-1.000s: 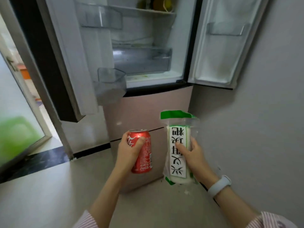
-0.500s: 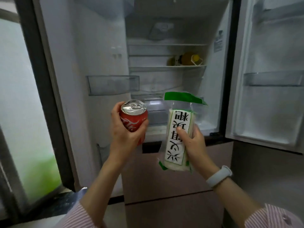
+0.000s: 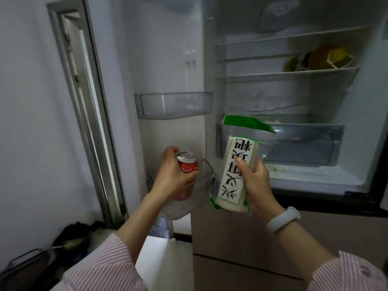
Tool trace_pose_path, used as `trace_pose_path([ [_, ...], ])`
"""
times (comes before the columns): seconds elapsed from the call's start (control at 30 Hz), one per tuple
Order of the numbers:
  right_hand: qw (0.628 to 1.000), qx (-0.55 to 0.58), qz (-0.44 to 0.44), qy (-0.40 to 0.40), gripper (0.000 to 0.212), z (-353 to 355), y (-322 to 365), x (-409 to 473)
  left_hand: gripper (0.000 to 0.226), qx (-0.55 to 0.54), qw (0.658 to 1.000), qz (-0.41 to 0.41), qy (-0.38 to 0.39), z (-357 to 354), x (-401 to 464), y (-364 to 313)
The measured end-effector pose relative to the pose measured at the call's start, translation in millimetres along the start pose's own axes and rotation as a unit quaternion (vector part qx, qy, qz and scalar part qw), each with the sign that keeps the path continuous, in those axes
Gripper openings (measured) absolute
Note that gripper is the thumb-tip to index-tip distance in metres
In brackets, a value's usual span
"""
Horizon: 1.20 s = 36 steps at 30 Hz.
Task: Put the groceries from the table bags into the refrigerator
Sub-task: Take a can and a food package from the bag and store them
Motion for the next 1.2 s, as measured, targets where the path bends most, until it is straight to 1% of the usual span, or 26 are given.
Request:
trace_pose_path([
  [0.07, 1.0, 0.005, -0.01, 0.02, 0.014, 3, -1, 3, 0.084, 0.067, 0.996, 0.014, 0.055, -1, 1, -2],
  [0.1, 0.999, 0.004, -0.012, 0.03, 0.014, 5, -1, 5, 0.083, 0.099, 0.992, 0.022, 0.076, 0, 1, -4],
  [0.17, 0.999, 0.001, -0.016, 0.047, 0.016, 11, -1, 8, 0.073, 0.152, 0.984, 0.023, 0.087, 2, -2, -8],
  [0.3, 0.997, 0.011, -0.035, 0.069, 0.013, 23, -3, 16, 0.064, 0.245, 0.967, 0.021, 0.061, 0, -12, -12],
  [0.37, 0.996, 0.013, -0.039, 0.073, 0.013, 27, -5, 21, 0.061, 0.274, 0.961, 0.032, 0.032, -1, -16, -12],
  [0.43, 0.996, 0.008, -0.042, 0.082, 0.014, 32, -7, 26, 0.059, 0.302, 0.953, 0.022, -0.005, -4, -22, -14],
  [0.5, 0.995, 0.0, -0.038, 0.093, 0.015, 39, -7, 33, 0.054, 0.315, 0.948, -0.017, -0.046, -11, -27, -20],
  [0.57, 0.994, -0.029, -0.022, 0.106, 0.014, 49, -2, 44, 0.048, 0.319, 0.938, -0.099, -0.096, -21, -31, -32],
  [0.63, 0.991, -0.078, 0.009, 0.112, 0.014, 62, 7, 61, 0.045, 0.308, 0.929, -0.165, -0.123, -36, -31, -48],
  [0.73, 0.978, -0.153, 0.063, 0.125, 0.018, 83, 29, 93, 0.042, 0.238, 0.941, -0.212, -0.113, -68, -21, -74],
  [0.8, 0.961, -0.222, 0.108, 0.123, 0.024, 93, 48, 119, 0.041, 0.202, 0.945, -0.232, -0.107, -93, -7, -89],
  [0.87, 0.94, -0.274, 0.174, 0.107, 0.034, 100, 68, 148, 0.041, 0.182, 0.949, -0.237, -0.097, -116, 13, -106],
  [0.93, 0.915, -0.309, 0.246, 0.084, 0.04, 104, 89, 182, 0.043, 0.155, 0.952, -0.24, -0.105, -136, 39, -124],
  [1.0, 0.872, -0.364, 0.325, 0.033, 0.044, 103, 111, 217, 0.039, 0.124, 0.955, -0.241, -0.121, -154, 67, -139],
  [1.07, 0.804, -0.444, 0.393, -0.033, 0.048, 99, 137, 255, 0.034, 0.083, 0.958, -0.237, -0.141, -174, 101, -154],
  [1.2, 0.646, -0.587, 0.479, -0.09, 0.047, 85, 173, 322, 0.039, 0.026, 0.97, -0.194, -0.145, -208, 168, -170],
])
Point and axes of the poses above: each hand's wrist, its own x-axis towards the middle knuckle, its own z-axis out of the back of the hand, y = z × x, the point moved 1 cm from there along x, towards the middle knuckle, and after that the axes turned 10 degrees about -y, right-handed, at the moved point
